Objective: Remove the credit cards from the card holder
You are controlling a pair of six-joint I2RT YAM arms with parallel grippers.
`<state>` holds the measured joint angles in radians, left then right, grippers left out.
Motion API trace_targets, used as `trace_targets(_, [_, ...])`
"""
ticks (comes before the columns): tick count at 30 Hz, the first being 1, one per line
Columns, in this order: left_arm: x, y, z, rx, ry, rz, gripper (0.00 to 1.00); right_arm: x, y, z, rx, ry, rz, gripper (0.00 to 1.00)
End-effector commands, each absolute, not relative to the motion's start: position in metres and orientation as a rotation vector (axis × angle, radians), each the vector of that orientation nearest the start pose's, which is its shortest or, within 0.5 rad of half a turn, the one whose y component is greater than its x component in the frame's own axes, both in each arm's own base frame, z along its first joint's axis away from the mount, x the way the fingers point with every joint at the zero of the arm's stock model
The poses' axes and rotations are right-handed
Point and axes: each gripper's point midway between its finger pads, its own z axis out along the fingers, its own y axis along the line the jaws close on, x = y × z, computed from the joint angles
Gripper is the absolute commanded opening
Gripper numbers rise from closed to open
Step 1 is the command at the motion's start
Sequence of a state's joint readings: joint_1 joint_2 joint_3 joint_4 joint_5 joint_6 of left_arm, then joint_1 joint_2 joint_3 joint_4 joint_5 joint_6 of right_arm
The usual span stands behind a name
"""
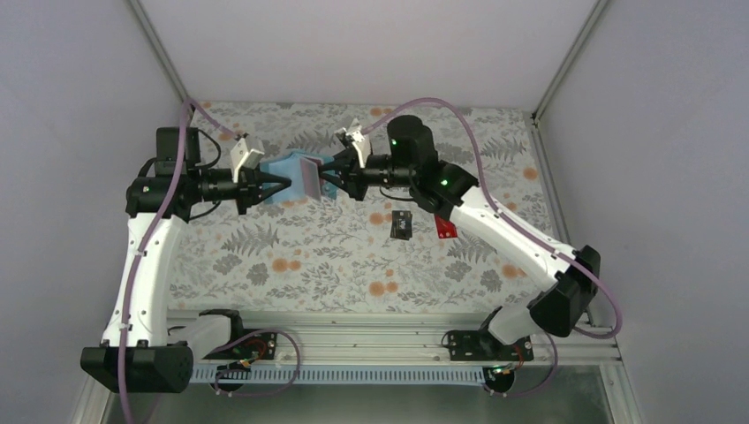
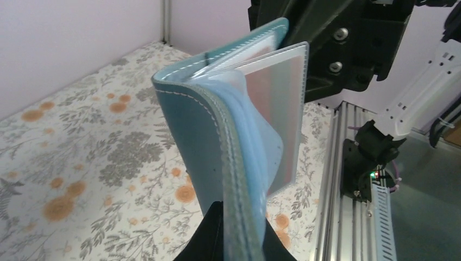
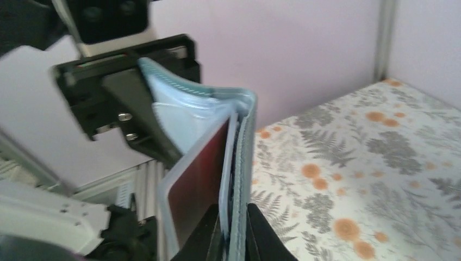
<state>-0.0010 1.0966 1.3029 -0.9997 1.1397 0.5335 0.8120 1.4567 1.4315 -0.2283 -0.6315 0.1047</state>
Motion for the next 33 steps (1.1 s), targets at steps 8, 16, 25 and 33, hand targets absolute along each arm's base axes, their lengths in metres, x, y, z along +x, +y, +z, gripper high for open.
trace_targets(8, [0.243,-0.154,0.342,0.949,1.787,-0.938,0.68,0.281,0.415,0.362,-0.621,1.904,1.064,0.04])
trace_targets(16, [0.262,-0.143,0.334,0.885,1.851,-0.818,1.0,0.277,0.445,0.368,-0.559,1.911,1.059,0.04])
trace_targets(25, [0.28,-0.121,0.326,0.793,1.936,-0.632,0.74,0.274,0.422,0.375,-0.602,1.87,1.028,0.04])
trace_targets(33, [0.249,-0.141,0.352,0.902,1.795,-0.861,0.22,0.243,0.393,0.393,-0.893,1.675,1.076,0.04])
